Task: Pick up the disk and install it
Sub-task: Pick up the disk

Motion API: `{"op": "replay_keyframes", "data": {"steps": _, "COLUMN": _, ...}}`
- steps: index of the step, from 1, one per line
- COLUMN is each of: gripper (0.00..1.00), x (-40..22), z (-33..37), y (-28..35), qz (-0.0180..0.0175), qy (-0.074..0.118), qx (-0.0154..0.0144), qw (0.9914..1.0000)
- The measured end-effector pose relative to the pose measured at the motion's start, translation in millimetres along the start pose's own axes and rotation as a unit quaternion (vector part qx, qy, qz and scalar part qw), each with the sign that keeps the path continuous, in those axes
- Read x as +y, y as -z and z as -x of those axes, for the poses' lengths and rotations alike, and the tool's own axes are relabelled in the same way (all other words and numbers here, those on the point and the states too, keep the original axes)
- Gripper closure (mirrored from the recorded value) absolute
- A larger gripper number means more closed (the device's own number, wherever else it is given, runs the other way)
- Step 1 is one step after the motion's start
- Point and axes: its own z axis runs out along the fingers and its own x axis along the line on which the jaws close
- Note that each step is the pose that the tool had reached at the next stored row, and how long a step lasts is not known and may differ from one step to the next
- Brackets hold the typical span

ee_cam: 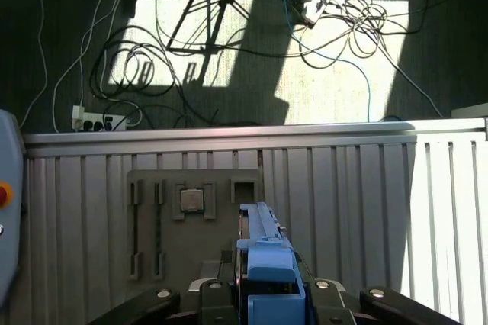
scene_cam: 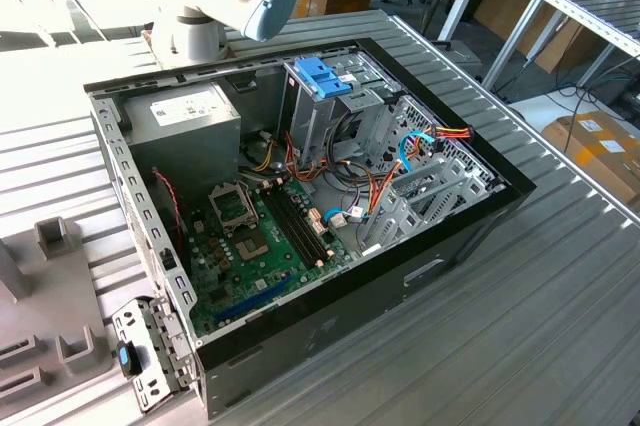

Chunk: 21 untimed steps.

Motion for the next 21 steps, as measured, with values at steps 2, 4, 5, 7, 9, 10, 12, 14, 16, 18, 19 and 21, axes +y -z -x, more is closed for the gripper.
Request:
{"op": "replay_keyframes", "data": {"steps": 2, "gripper": 0.63, "x": 0.1, "z": 0.0, "y": 1.3, "qz": 0.0, "qy": 0.0, "qx": 0.0, "qw": 1.0}}
{"op": "replay_keyframes", "data": {"steps": 4, "gripper": 0.63, "x": 0.2, "z": 0.1, "y": 2.8, "qz": 0.0, "qy": 0.0, "qx": 0.0, "qw": 1.0}}
{"op": "replay_keyframes", "data": {"steps": 5, "gripper": 0.63, "x": 0.2, "z": 0.1, "y": 3.6, "qz": 0.0, "qy": 0.0, "qx": 0.0, "qw": 1.0}}
{"op": "replay_keyframes", "data": {"steps": 7, "gripper": 0.63, "x": 0.3, "z": 0.2, "y": 5.3, "qz": 0.0, "qy": 0.0, "qx": 0.0, "qw": 1.0}}
{"op": "replay_keyframes", "data": {"steps": 9, "gripper": 0.63, "x": 0.4, "z": 0.2, "y": 7.0, "qz": 0.0, "qy": 0.0, "qx": 0.0, "qw": 1.0}}
{"op": "replay_keyframes", "data": {"steps": 10, "gripper": 0.63, "x": 0.4, "z": 0.2, "y": 7.6, "qz": 0.0, "qy": 0.0, "qx": 0.0, "qw": 1.0}}
{"op": "replay_keyframes", "data": {"steps": 12, "gripper": 0.63, "x": 0.5, "z": 0.2, "y": 8.9, "qz": 0.0, "qy": 0.0, "qx": 0.0, "qw": 1.0}}
{"op": "replay_keyframes", "data": {"steps": 14, "gripper": 0.63, "x": 0.6, "z": 0.3, "y": 10.2, "qz": 0.0, "qy": 0.0, "qx": 0.0, "qw": 1.0}}
{"op": "replay_keyframes", "data": {"steps": 16, "gripper": 0.63, "x": 0.6, "z": 0.3, "y": 11.4, "qz": 0.0, "qy": 0.0, "qx": 0.0, "qw": 1.0}}
{"op": "replay_keyframes", "data": {"steps": 18, "gripper": 0.63, "x": 0.7, "z": 0.4, "y": 12.9, "qz": 0.0, "qy": 0.0, "qx": 0.0, "qw": 1.0}}
{"op": "replay_keyframes", "data": {"steps": 19, "gripper": 0.63, "x": 0.8, "z": 0.4, "y": 14.1, "qz": 0.0, "qy": 0.0, "qx": 0.0, "qw": 1.0}}
{"op": "replay_keyframes", "data": {"steps": 21, "gripper": 0.63, "x": 0.9, "z": 0.5, "y": 16.2, "qz": 0.0, "qy": 0.0, "qx": 0.0, "qw": 1.0}}
